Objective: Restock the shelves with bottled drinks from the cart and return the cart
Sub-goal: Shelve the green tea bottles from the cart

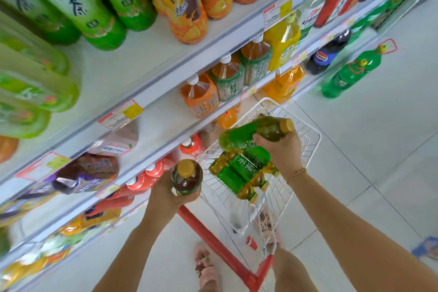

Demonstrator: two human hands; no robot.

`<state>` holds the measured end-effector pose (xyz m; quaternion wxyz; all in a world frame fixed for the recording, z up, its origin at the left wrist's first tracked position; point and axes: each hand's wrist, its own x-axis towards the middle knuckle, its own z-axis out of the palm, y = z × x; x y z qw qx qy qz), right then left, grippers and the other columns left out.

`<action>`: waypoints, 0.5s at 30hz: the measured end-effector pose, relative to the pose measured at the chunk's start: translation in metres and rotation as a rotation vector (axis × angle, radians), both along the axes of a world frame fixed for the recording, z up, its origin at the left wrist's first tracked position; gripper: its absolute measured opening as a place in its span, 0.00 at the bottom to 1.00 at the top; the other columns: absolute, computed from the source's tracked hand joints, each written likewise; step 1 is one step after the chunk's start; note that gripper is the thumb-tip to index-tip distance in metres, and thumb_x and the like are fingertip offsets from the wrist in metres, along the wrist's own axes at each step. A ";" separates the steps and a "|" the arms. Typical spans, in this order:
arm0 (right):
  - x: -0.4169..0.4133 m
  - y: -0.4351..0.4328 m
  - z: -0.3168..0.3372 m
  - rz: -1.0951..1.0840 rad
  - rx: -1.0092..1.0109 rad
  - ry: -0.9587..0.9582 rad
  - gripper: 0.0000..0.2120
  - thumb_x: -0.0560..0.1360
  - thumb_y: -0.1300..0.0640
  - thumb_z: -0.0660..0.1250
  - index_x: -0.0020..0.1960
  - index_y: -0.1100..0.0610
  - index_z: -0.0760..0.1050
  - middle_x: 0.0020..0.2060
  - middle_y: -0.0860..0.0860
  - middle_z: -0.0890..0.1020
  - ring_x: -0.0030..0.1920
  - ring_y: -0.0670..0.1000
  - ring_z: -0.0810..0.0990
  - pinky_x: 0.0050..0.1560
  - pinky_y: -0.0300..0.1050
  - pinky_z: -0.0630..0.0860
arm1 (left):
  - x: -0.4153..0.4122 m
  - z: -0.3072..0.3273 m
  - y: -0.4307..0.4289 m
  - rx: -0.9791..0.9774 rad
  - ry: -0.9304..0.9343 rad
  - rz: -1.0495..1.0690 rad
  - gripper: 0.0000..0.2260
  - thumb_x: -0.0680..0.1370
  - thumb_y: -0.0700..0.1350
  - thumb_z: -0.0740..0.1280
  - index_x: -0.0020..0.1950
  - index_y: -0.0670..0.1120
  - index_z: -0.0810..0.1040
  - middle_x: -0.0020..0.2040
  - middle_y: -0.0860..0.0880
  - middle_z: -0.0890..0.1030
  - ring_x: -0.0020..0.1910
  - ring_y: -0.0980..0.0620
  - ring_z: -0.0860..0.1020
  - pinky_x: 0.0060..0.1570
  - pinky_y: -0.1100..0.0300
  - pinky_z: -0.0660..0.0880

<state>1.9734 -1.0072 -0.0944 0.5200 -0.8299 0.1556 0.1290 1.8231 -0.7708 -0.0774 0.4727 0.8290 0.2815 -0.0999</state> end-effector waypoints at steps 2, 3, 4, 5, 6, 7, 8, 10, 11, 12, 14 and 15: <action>-0.017 0.012 0.017 0.062 -0.043 -0.029 0.29 0.62 0.49 0.79 0.57 0.56 0.72 0.47 0.48 0.77 0.49 0.48 0.76 0.50 0.38 0.73 | -0.005 -0.008 0.014 -0.021 0.024 -0.032 0.30 0.49 0.61 0.77 0.48 0.54 0.77 0.43 0.57 0.82 0.44 0.60 0.79 0.46 0.72 0.71; -0.028 0.017 0.024 0.085 -0.080 -0.049 0.28 0.62 0.49 0.79 0.57 0.55 0.72 0.46 0.46 0.76 0.48 0.46 0.74 0.47 0.34 0.71 | -0.008 -0.012 0.022 -0.031 0.041 -0.047 0.32 0.48 0.63 0.77 0.48 0.52 0.78 0.41 0.57 0.83 0.43 0.60 0.80 0.45 0.70 0.72; -0.041 0.022 0.027 0.097 -0.099 -0.070 0.29 0.61 0.49 0.79 0.57 0.54 0.72 0.45 0.44 0.75 0.48 0.45 0.73 0.45 0.31 0.69 | -0.010 -0.014 0.029 -0.011 0.070 -0.063 0.30 0.49 0.62 0.78 0.46 0.49 0.79 0.39 0.57 0.82 0.40 0.61 0.79 0.42 0.71 0.72; -0.055 0.027 0.028 0.102 -0.088 -0.079 0.29 0.61 0.49 0.79 0.57 0.52 0.72 0.46 0.43 0.76 0.48 0.44 0.74 0.45 0.29 0.69 | -0.012 -0.015 0.035 0.007 0.073 -0.071 0.27 0.52 0.59 0.80 0.44 0.47 0.79 0.37 0.57 0.81 0.37 0.61 0.78 0.39 0.72 0.71; -0.071 0.030 0.029 0.102 -0.072 -0.080 0.30 0.60 0.49 0.80 0.57 0.51 0.72 0.47 0.43 0.77 0.49 0.44 0.75 0.47 0.30 0.71 | -0.015 -0.018 0.041 0.032 0.067 -0.065 0.23 0.56 0.54 0.81 0.45 0.47 0.79 0.37 0.56 0.81 0.37 0.59 0.78 0.40 0.71 0.71; -0.088 0.033 0.027 0.088 -0.069 -0.067 0.30 0.59 0.49 0.80 0.57 0.50 0.72 0.47 0.43 0.78 0.49 0.45 0.76 0.49 0.33 0.73 | -0.017 -0.020 0.046 0.049 0.044 -0.065 0.20 0.60 0.51 0.81 0.47 0.46 0.80 0.39 0.54 0.82 0.39 0.57 0.78 0.42 0.67 0.72; -0.104 0.036 0.026 0.056 -0.069 -0.053 0.29 0.59 0.49 0.80 0.56 0.50 0.73 0.47 0.43 0.79 0.49 0.45 0.77 0.50 0.36 0.74 | -0.019 -0.021 0.049 0.061 0.028 -0.069 0.18 0.62 0.49 0.80 0.48 0.46 0.81 0.41 0.51 0.82 0.41 0.54 0.78 0.44 0.64 0.72; -0.139 0.041 0.026 -0.052 -0.042 -0.020 0.26 0.60 0.53 0.80 0.54 0.50 0.74 0.44 0.44 0.79 0.47 0.47 0.78 0.49 0.37 0.75 | -0.026 -0.024 0.054 0.055 -0.018 -0.085 0.16 0.65 0.50 0.79 0.48 0.45 0.82 0.43 0.50 0.84 0.43 0.53 0.79 0.44 0.64 0.70; -0.157 0.043 0.025 -0.128 -0.015 -0.011 0.24 0.60 0.54 0.80 0.53 0.51 0.74 0.43 0.44 0.80 0.46 0.47 0.79 0.48 0.37 0.76 | -0.030 -0.024 0.056 0.049 -0.053 -0.104 0.16 0.65 0.50 0.78 0.48 0.45 0.82 0.43 0.50 0.84 0.44 0.53 0.79 0.43 0.64 0.69; -0.173 0.044 0.026 -0.200 0.013 -0.005 0.23 0.61 0.55 0.79 0.53 0.54 0.75 0.42 0.44 0.81 0.45 0.48 0.80 0.47 0.37 0.77 | -0.034 -0.024 0.058 0.047 -0.086 -0.144 0.16 0.65 0.51 0.78 0.48 0.45 0.82 0.43 0.51 0.83 0.44 0.54 0.79 0.43 0.65 0.69; -0.206 0.047 0.027 -0.304 0.059 -0.006 0.21 0.63 0.56 0.78 0.54 0.58 0.76 0.42 0.48 0.83 0.43 0.49 0.81 0.46 0.42 0.79 | -0.042 -0.024 0.061 0.026 -0.134 -0.260 0.21 0.63 0.56 0.77 0.49 0.45 0.81 0.44 0.54 0.82 0.45 0.55 0.79 0.42 0.68 0.69; -0.221 0.049 0.028 -0.340 0.070 -0.007 0.20 0.64 0.57 0.78 0.54 0.58 0.76 0.42 0.50 0.83 0.41 0.51 0.81 0.43 0.43 0.79 | -0.045 -0.025 0.062 0.006 -0.147 -0.320 0.25 0.61 0.60 0.75 0.51 0.45 0.81 0.45 0.54 0.83 0.46 0.56 0.79 0.42 0.69 0.71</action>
